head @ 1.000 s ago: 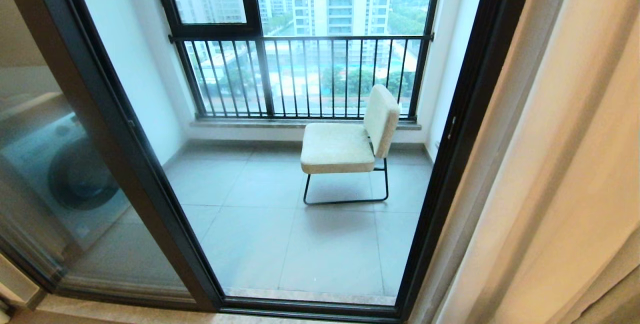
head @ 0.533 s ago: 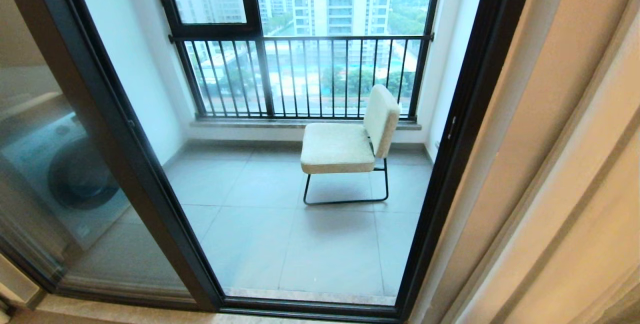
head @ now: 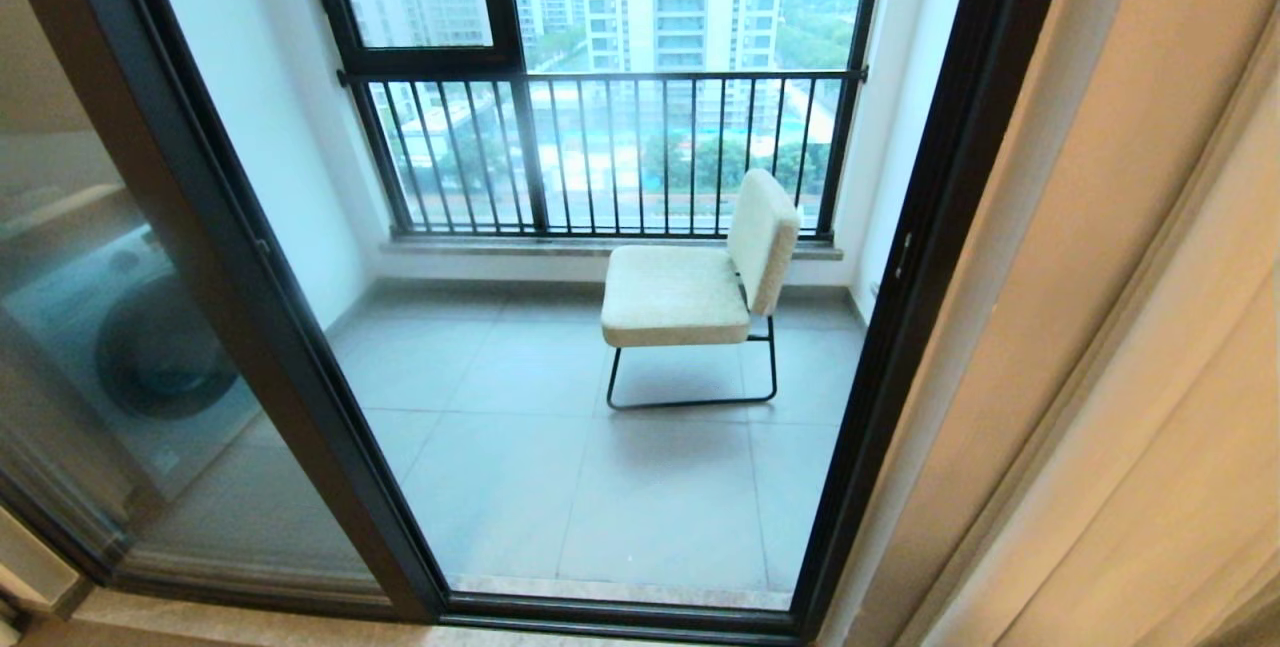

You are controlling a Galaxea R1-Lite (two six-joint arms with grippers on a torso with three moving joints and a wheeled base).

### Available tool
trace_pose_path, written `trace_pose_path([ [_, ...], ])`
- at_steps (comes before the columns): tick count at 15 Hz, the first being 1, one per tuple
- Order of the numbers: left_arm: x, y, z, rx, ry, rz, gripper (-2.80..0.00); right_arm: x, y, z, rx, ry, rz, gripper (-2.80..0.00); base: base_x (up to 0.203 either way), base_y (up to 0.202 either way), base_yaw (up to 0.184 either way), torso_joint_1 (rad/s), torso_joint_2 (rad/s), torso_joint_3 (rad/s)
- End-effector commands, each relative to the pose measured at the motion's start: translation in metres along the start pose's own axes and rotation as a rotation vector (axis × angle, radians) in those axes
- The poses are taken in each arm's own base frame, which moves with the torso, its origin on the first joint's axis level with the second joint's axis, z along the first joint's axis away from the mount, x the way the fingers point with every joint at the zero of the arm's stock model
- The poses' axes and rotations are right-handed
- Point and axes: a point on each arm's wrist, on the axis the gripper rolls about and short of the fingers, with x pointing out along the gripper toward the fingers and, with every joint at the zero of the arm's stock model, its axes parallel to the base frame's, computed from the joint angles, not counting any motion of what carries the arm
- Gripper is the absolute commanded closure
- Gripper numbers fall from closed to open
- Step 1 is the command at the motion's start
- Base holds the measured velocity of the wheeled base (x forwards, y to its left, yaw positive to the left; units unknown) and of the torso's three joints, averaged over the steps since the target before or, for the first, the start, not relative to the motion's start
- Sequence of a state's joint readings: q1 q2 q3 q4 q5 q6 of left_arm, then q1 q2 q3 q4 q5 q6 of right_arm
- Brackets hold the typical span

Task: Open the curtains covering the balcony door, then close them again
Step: Pull the inner curtains open on both sides

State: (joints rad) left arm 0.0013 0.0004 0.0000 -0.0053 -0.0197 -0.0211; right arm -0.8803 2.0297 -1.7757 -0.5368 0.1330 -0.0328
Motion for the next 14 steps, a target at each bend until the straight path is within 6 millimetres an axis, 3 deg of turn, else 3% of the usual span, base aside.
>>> trace_pose_path([
  [1, 0.000, 0.000, 0.000, 0.000, -0.001, 0.000, 0.00, -0.014, 0.007, 0.020, -0.002, -0.025, 0.058, 0.00, 0.000, 0.000, 0.000, 0.000, 0.00, 0.000],
  [5, 0.000, 0.000, 0.000, 0.000, -0.001, 0.000, 0.00, -0.056, 0.030, 0.041, 0.019, 0.000, 0.247, 0.00, 0.000, 0.000, 0.000, 0.000, 0.00, 0.000],
  [10, 0.000, 0.000, 0.000, 0.000, -0.001, 0.000, 0.00, -0.124, 0.065, 0.062, 0.076, 0.032, 0.573, 0.00, 0.000, 0.000, 0.000, 0.000, 0.00, 0.000],
  [14, 0.000, 0.000, 0.000, 0.000, -0.001, 0.000, 0.00, -0.163, 0.093, 0.071, 0.123, 0.064, 0.715, 0.00, 0.000, 0.000, 0.000, 0.000, 0.00, 0.000],
])
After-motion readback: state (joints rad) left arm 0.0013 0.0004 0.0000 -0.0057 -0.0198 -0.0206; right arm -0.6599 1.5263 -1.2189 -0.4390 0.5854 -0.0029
